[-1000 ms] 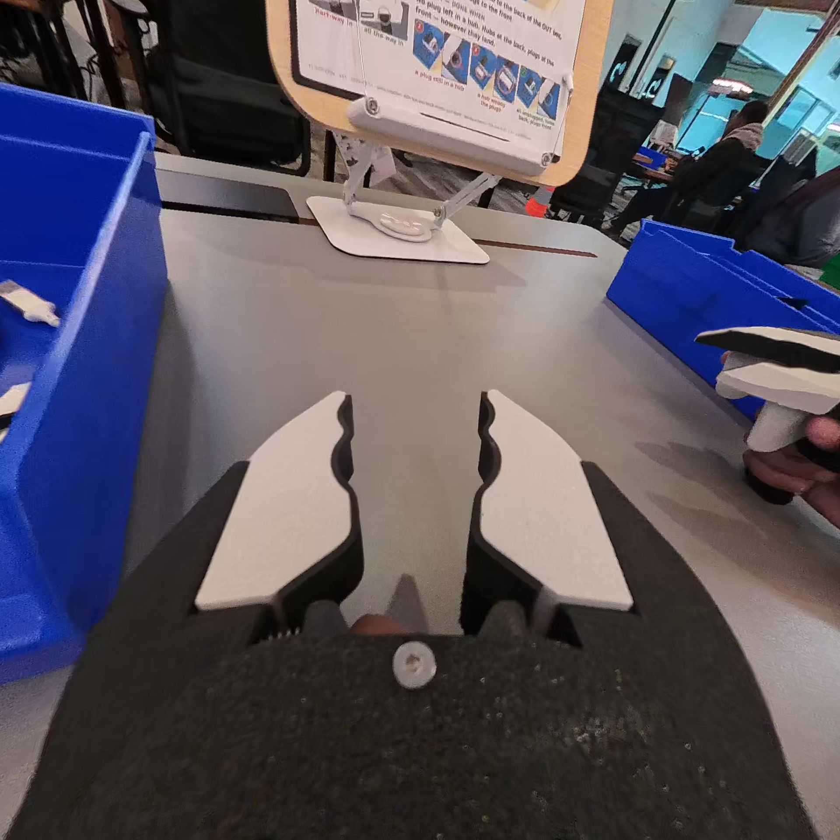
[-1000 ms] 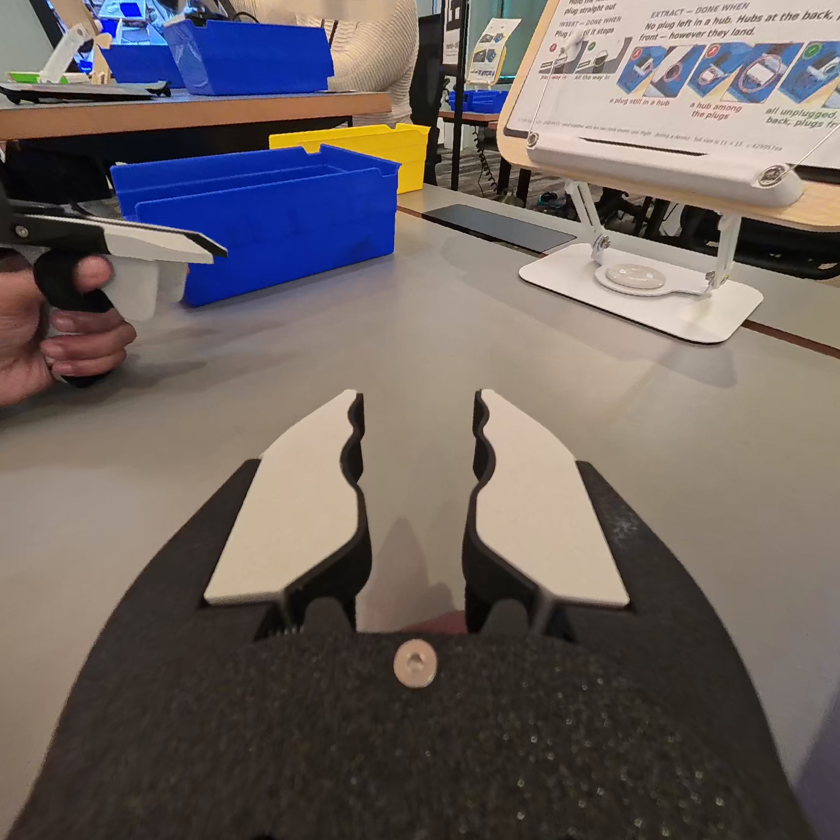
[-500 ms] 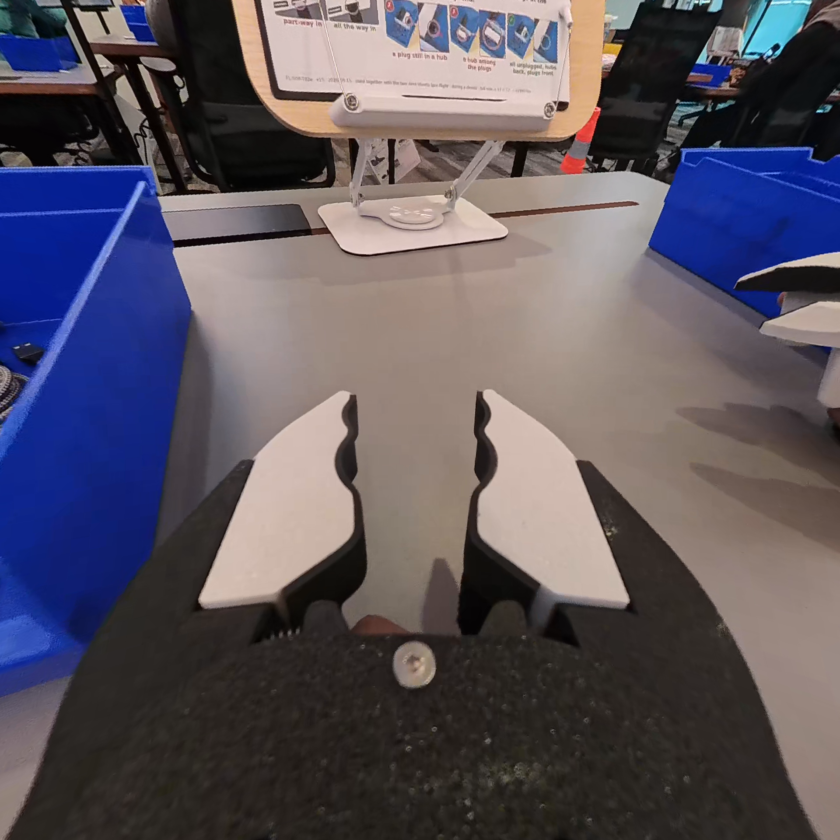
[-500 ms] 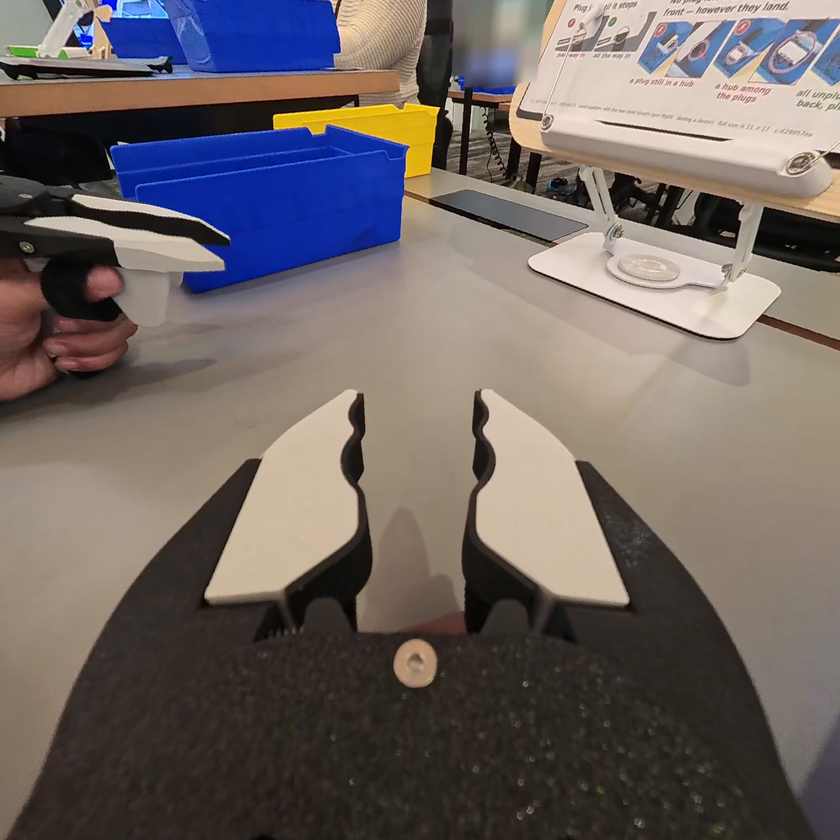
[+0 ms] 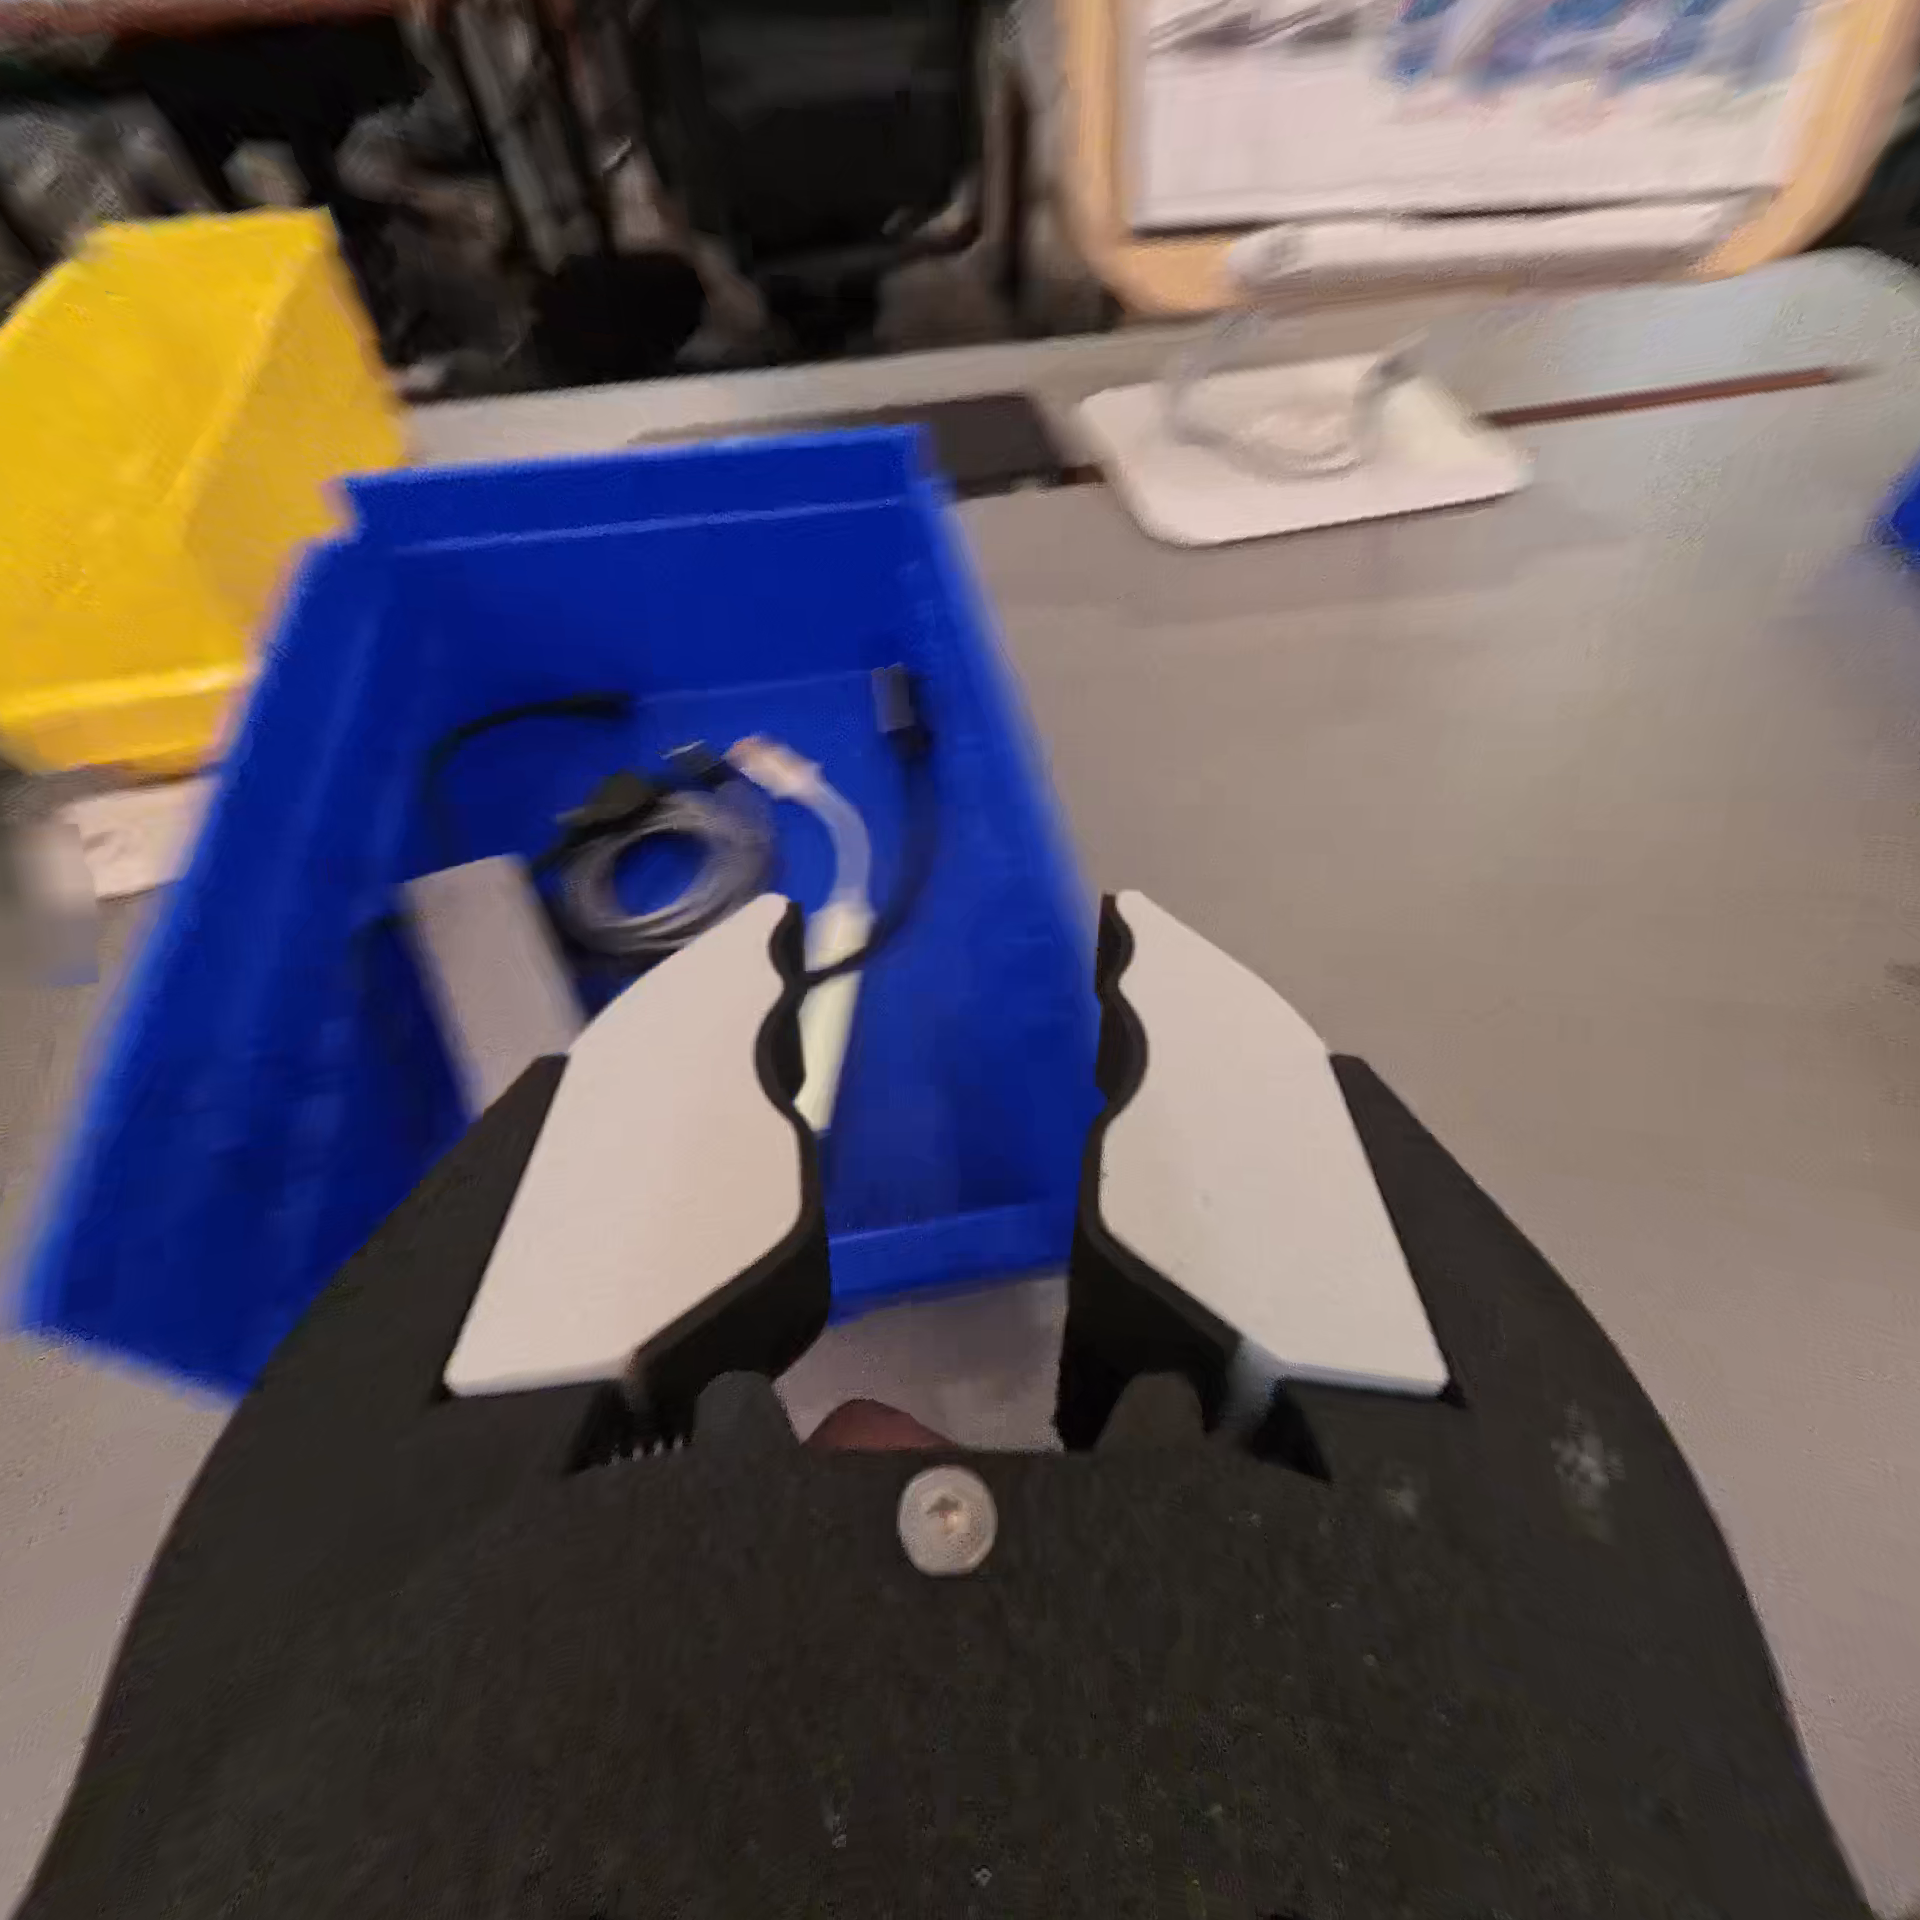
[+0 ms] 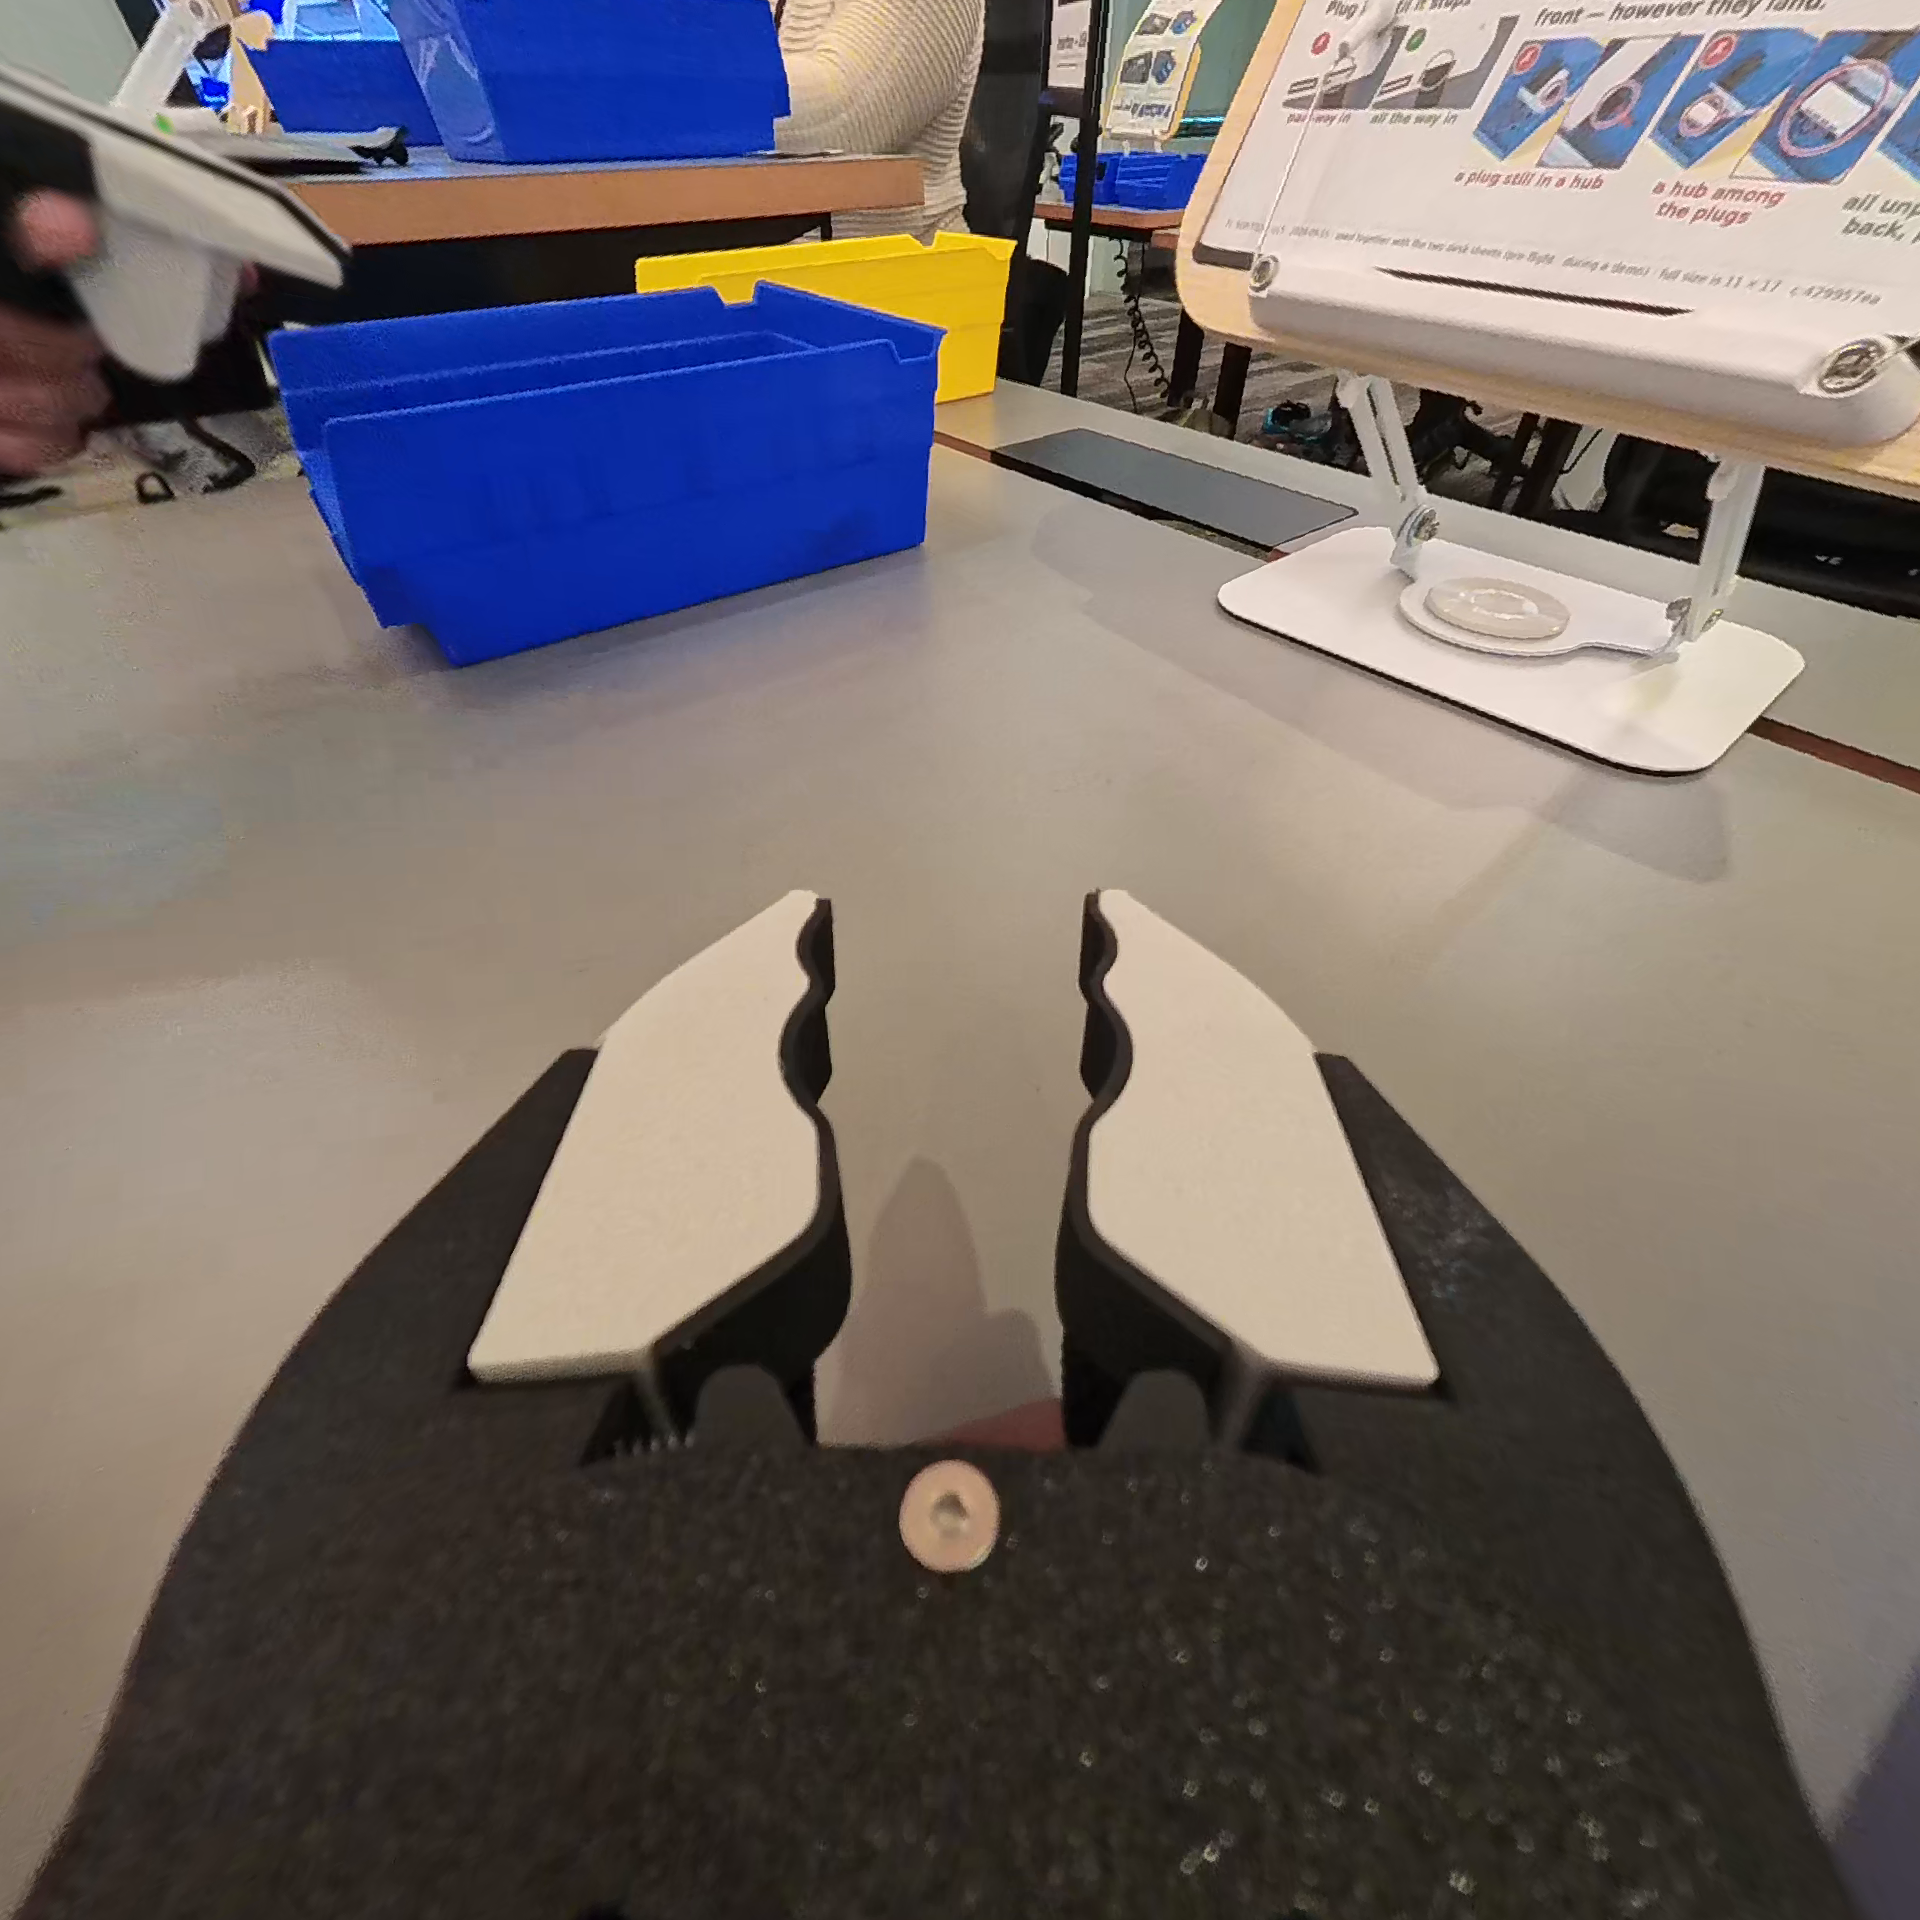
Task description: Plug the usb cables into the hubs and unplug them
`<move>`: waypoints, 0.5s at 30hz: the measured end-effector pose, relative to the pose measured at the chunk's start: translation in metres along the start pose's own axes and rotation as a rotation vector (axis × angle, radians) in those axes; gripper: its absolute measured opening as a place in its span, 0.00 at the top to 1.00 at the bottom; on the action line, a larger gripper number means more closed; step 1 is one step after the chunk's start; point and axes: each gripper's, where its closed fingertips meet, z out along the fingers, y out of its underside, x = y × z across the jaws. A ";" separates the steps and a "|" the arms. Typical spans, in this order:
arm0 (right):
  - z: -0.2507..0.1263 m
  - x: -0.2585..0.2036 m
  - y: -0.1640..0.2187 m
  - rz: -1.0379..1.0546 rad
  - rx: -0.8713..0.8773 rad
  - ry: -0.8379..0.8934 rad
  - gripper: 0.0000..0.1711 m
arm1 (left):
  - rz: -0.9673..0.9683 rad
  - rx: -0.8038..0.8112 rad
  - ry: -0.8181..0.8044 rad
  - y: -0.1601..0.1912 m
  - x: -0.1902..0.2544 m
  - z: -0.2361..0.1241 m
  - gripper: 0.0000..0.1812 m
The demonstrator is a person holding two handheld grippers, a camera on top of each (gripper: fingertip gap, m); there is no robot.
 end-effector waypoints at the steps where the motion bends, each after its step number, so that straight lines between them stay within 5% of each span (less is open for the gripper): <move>1: 0.000 -0.001 0.000 -0.006 -0.005 -0.004 0.74 | -0.008 -0.065 -0.069 0.005 -0.035 0.005 0.72; 4: 0.001 -0.004 0.002 -0.025 -0.015 -0.012 0.74 | -0.005 -0.316 -0.160 0.040 -0.096 0.027 0.70; 7: 0.002 -0.006 0.002 -0.032 -0.017 -0.017 0.74 | -0.130 -0.385 -0.140 0.057 -0.110 0.050 0.72; 15: 0.002 -0.007 0.002 -0.031 -0.018 -0.030 0.74 | -0.174 -0.420 -0.402 0.071 -0.143 0.072 0.74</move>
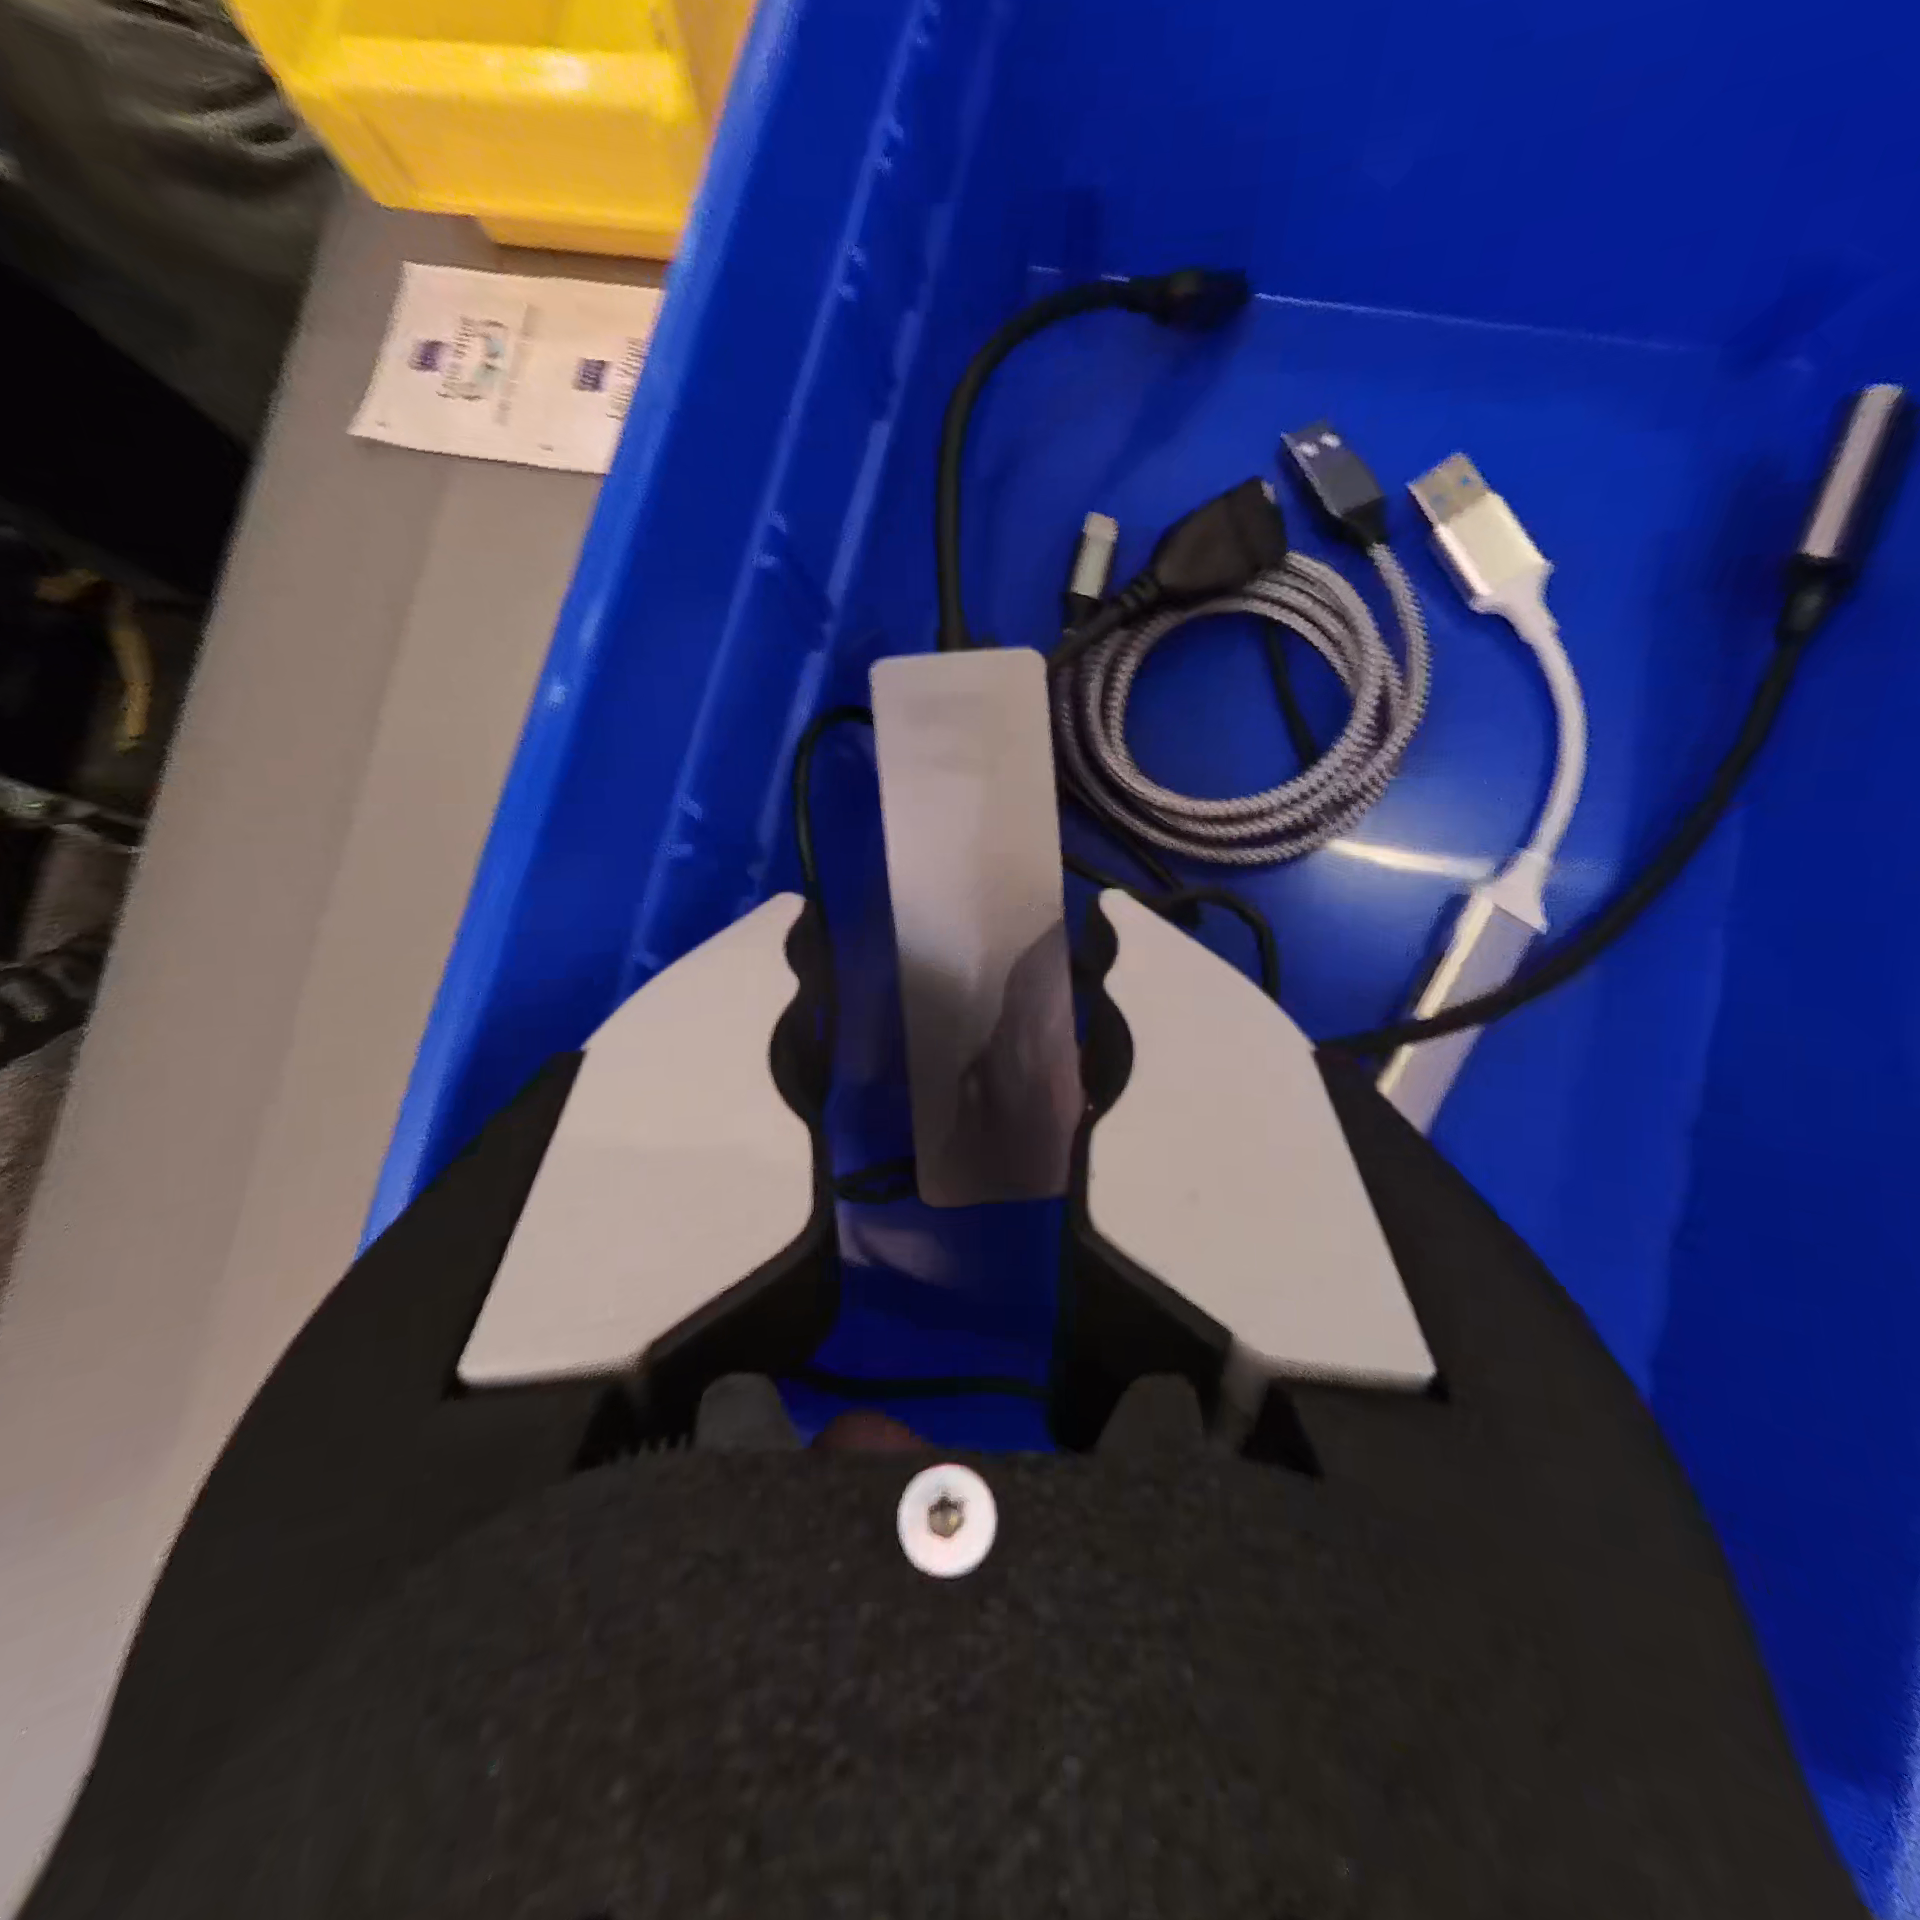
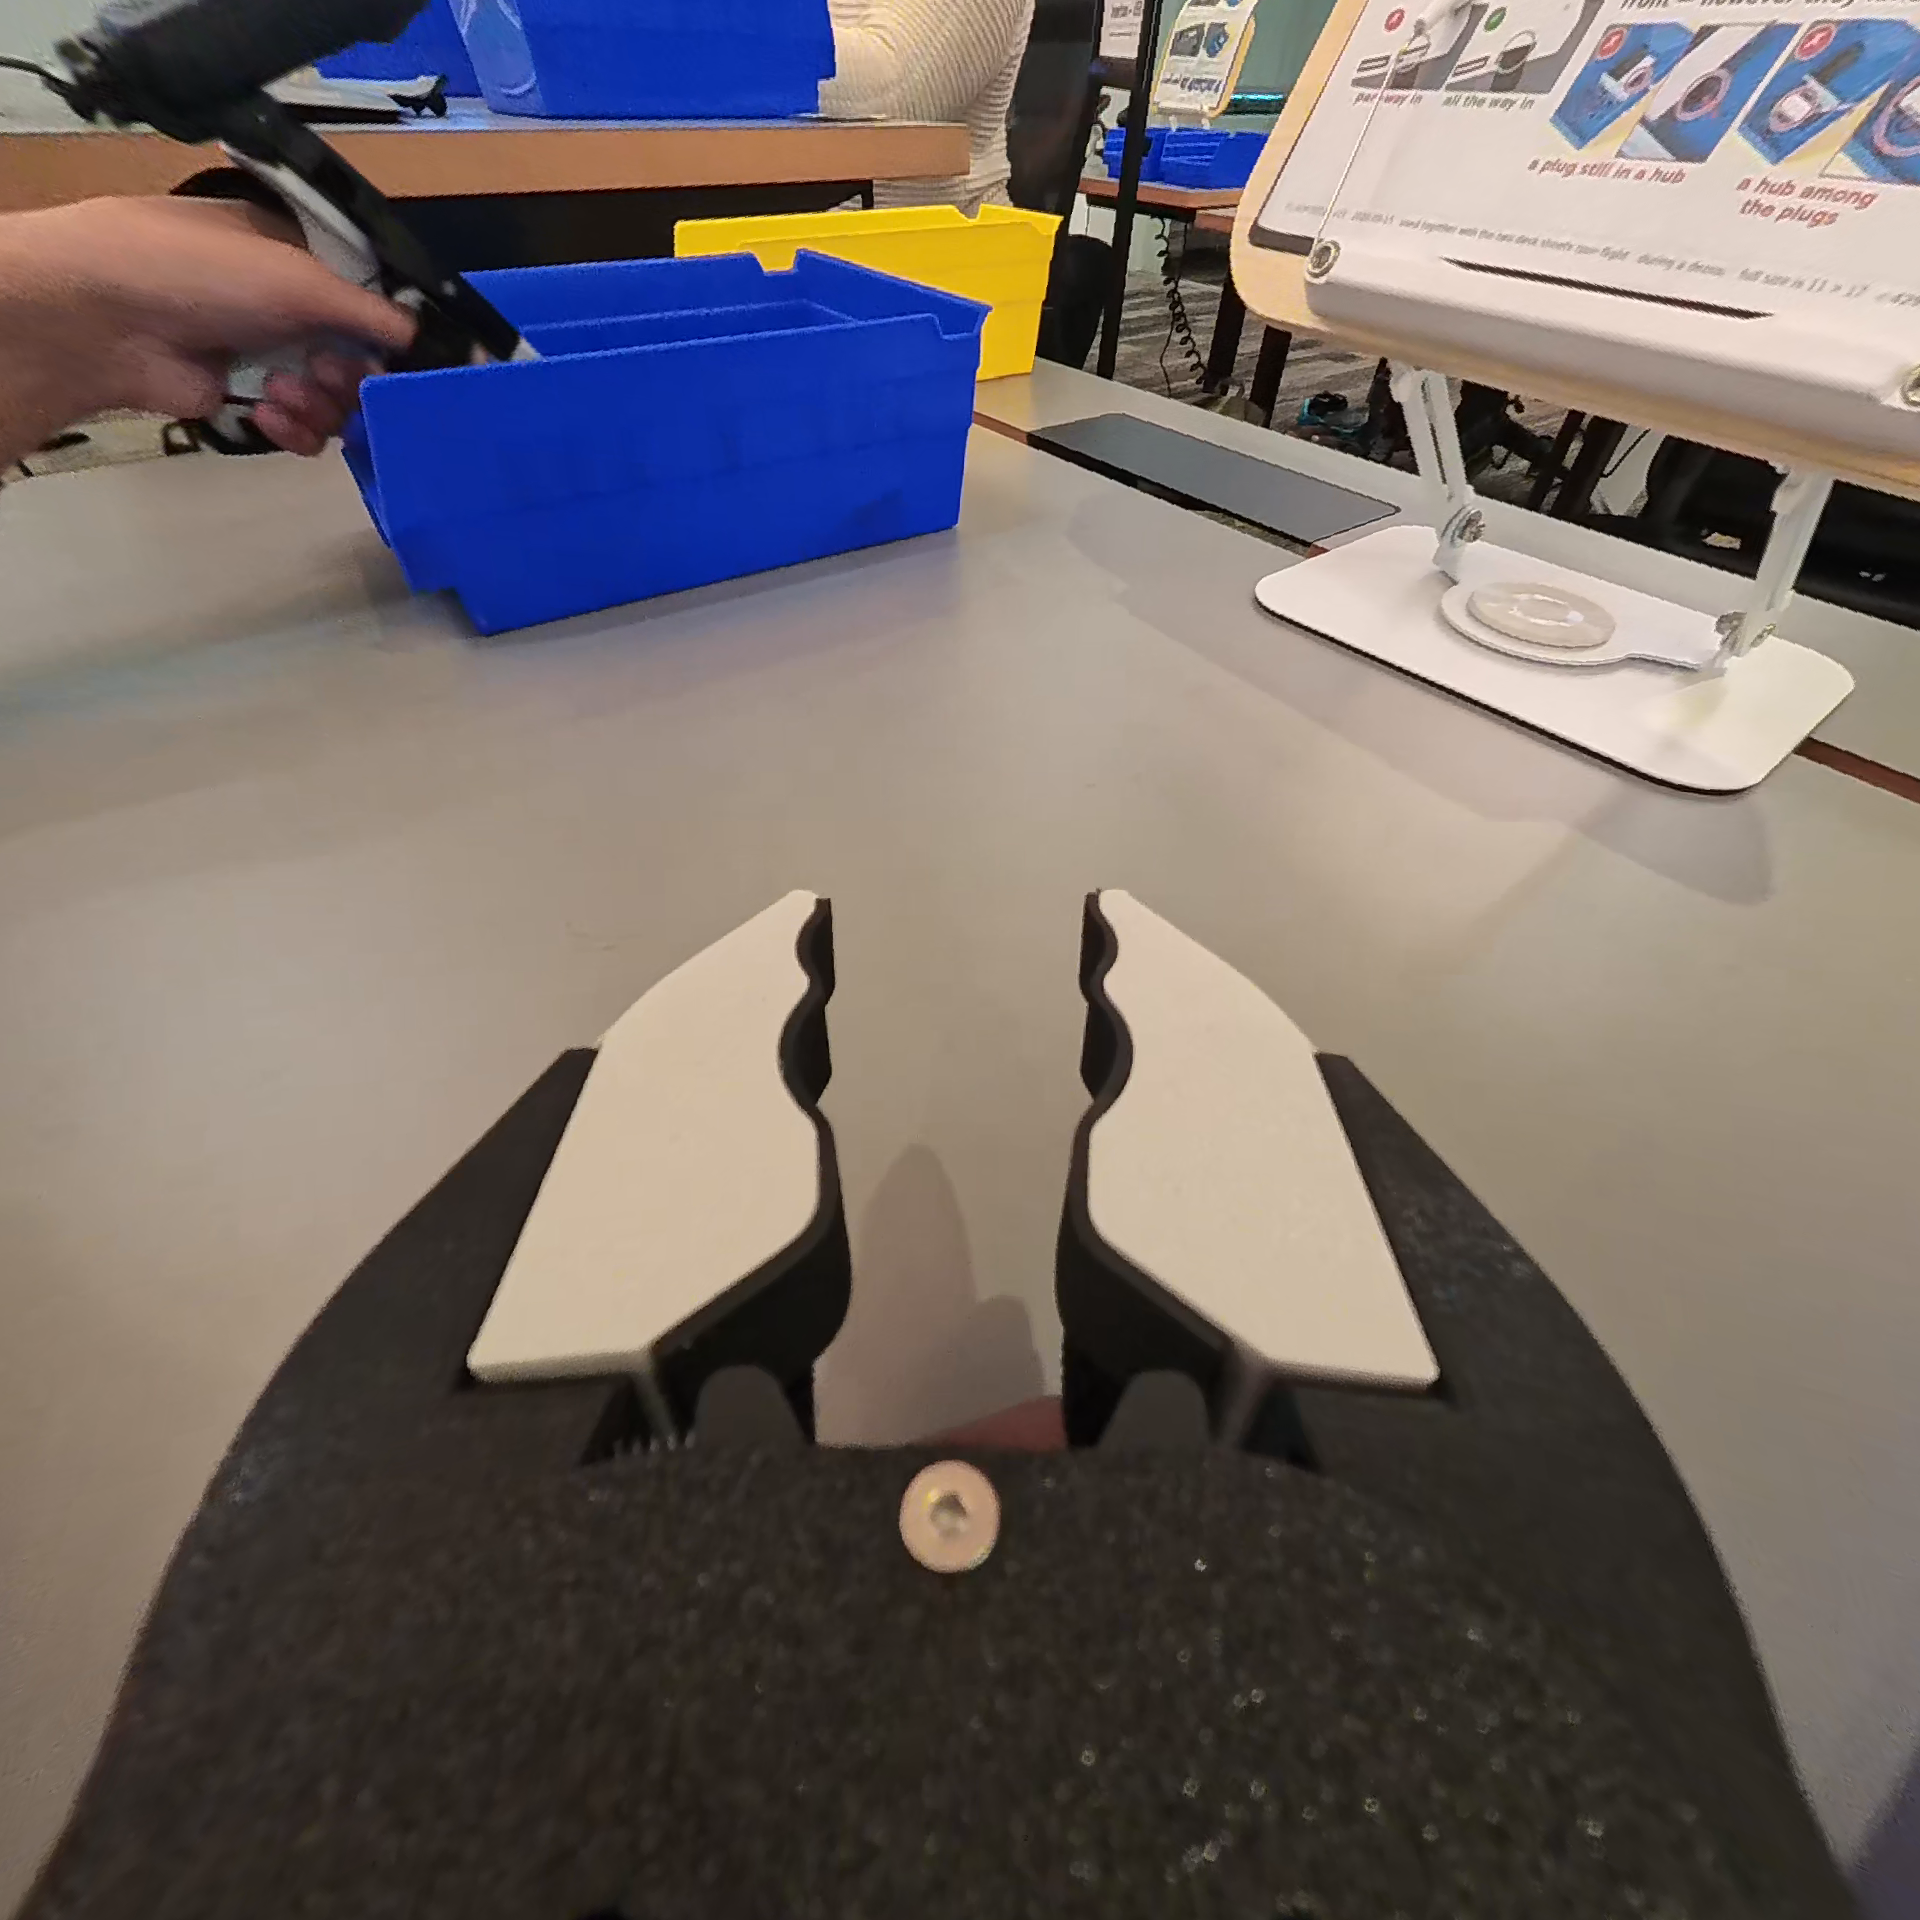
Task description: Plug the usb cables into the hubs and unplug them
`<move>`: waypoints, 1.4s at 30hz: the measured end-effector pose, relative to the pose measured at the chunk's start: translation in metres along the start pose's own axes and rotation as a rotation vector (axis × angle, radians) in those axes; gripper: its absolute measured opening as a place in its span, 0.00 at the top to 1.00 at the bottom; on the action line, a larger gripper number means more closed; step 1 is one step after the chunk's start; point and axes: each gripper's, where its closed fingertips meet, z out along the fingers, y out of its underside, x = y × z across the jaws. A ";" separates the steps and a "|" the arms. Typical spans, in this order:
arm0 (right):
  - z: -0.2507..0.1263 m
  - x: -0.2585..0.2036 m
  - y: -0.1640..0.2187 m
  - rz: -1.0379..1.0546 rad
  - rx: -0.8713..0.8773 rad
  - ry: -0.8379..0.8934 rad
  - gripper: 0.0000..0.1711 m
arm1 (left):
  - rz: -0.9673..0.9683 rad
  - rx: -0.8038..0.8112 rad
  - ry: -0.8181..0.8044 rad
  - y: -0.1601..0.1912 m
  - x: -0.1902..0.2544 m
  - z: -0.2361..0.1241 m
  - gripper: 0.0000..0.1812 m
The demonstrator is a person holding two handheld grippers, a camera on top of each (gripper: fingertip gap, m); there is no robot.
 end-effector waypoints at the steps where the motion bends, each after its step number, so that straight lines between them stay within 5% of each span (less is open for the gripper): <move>1: 0.000 -0.001 0.000 -0.003 -0.002 -0.003 0.74 | 0.003 -0.009 -0.014 0.000 -0.001 0.002 0.75; 9: 0.000 -0.004 0.000 -0.005 -0.002 -0.024 0.74 | 0.004 -0.174 0.041 0.017 0.012 0.017 0.67; 14: 0.000 -0.008 0.001 -0.003 -0.004 -0.042 0.74 | 0.065 -0.317 0.115 0.033 0.021 0.021 0.79; 24: -0.001 -0.009 0.000 0.004 0.001 -0.051 0.74 | 0.011 -0.033 0.244 -0.001 0.035 -0.026 0.80; 38: 0.000 -0.008 0.001 0.016 -0.001 -0.053 0.75 | -0.008 0.506 0.150 -0.073 0.031 -0.139 0.80; 42: -0.001 -0.008 0.000 0.019 0.002 -0.060 0.75 | 0.009 0.622 0.294 -0.103 0.073 -0.176 0.80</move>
